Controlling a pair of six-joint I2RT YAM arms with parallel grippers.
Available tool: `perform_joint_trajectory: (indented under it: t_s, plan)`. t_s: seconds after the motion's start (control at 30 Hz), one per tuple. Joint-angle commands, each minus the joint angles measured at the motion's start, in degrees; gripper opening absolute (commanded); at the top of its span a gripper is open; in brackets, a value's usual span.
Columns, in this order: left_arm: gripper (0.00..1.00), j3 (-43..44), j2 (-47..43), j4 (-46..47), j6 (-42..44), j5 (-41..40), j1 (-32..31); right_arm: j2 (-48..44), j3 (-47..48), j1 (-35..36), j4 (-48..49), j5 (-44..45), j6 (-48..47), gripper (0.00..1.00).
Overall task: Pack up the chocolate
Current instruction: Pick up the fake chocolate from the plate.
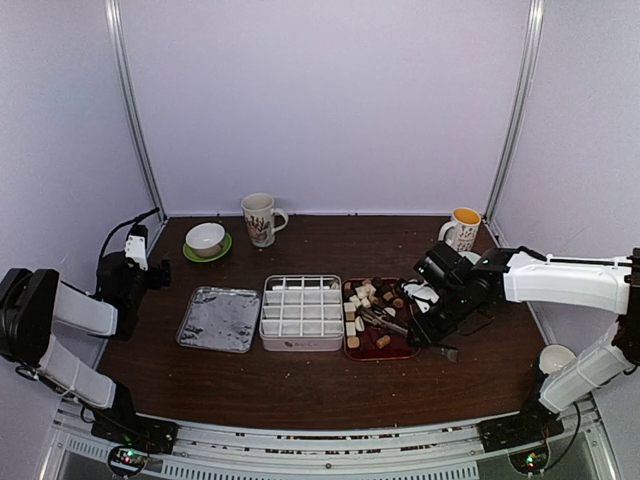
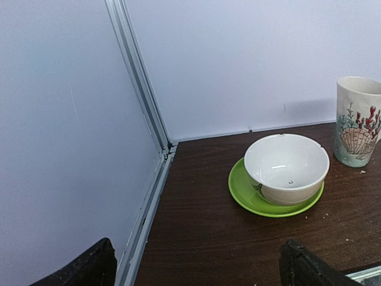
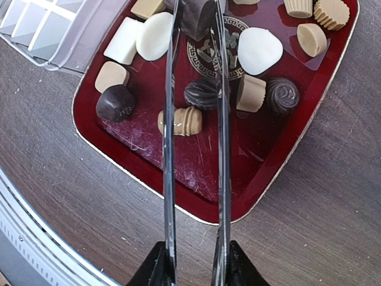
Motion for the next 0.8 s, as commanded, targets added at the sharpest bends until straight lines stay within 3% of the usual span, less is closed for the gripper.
perform_joint_trajectory:
  t_s: [0.0, 0.47, 0.77]
  plan:
    - [0.98, -0.2, 0.3, 2.8, -0.5, 0.5, 0.4, -2.6, 0.6, 0.0, 1.3, 0.3, -0.3, 0.31]
    - [0.98, -0.3, 0.3, 2.8, -0.5, 0.5, 0.4, -10.1, 1.4, -0.1, 2.3, 2.2, -0.5, 0.29]
    - [0.98, -0.2, 0.3, 2.8, -0.5, 0.5, 0.5, -8.7, 0.2, -0.1, 0.6, 3.5, 0.1, 0.39]
